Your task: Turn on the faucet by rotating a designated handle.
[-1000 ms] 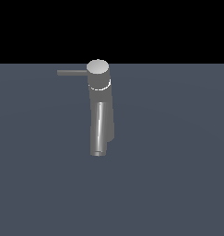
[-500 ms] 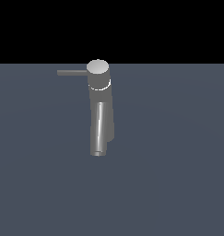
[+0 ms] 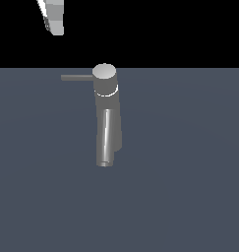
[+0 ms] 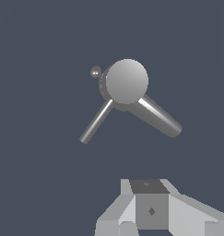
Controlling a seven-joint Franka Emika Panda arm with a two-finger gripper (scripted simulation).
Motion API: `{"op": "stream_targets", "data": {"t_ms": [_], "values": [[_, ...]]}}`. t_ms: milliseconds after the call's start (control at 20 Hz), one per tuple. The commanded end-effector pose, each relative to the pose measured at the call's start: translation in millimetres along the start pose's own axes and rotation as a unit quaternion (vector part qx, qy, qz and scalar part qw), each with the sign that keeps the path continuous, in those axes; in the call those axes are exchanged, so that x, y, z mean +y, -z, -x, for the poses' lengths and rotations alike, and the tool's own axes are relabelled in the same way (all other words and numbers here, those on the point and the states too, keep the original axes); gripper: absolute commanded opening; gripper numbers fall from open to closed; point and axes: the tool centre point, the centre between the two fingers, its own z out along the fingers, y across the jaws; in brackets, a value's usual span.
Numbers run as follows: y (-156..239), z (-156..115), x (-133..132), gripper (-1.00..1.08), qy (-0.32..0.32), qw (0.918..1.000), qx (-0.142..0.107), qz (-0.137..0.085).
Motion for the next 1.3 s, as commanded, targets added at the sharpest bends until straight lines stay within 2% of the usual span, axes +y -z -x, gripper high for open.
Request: {"op": "stream_targets", "data": {"t_ms": [0, 400, 850, 1250], "values": [[-10, -1, -8, -1.00, -0.029, 0.9995, 0.008, -0.010], [-42, -10, -34, -1.00, -0.119, 0.9915, 0.035, -0.039], [-72, -26, -61, -1.00, -0.208, 0.9737, 0.062, -0.069], [-88, -40, -77, -1.00, -0.263, 0.9576, 0.080, -0.085]]}}
